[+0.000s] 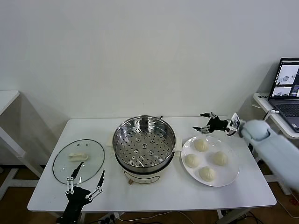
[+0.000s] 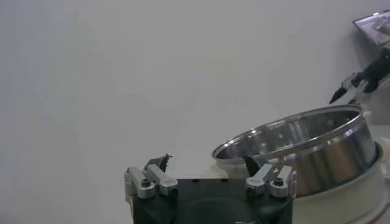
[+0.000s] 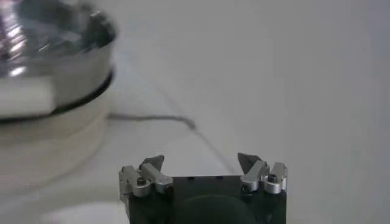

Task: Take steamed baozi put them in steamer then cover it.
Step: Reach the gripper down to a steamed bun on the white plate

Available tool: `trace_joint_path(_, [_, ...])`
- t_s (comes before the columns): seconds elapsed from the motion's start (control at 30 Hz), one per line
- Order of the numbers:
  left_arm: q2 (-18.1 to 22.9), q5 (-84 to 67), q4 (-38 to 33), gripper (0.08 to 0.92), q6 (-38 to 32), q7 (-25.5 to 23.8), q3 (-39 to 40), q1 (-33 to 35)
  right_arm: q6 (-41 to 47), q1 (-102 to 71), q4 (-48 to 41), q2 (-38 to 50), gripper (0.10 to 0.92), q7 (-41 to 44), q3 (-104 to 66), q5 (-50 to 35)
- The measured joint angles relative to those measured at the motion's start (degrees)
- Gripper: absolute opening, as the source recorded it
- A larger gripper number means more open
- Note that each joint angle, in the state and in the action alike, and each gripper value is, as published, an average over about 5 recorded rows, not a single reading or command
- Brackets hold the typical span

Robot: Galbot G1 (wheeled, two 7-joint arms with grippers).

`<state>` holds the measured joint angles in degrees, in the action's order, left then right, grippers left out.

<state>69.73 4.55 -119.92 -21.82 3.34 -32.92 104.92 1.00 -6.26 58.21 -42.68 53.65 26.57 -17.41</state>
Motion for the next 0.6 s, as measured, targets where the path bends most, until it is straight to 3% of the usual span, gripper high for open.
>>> trace_joint_path(0.23, [0.46, 0.25, -0.38, 0.823, -0.07, 0.15, -0.4, 0.73, -1.55, 6.2, -6.17, -3.33, 0.823, 9.62, 6.75, 10.64])
trace_joint_path(0.6, [1.08, 0.4, -0.54, 0.823, -0.46, 0.32, -1.38, 1.47, -3.43, 9.61, -13.81, -10.04, 0.823, 14.4, 10.98, 21.05])
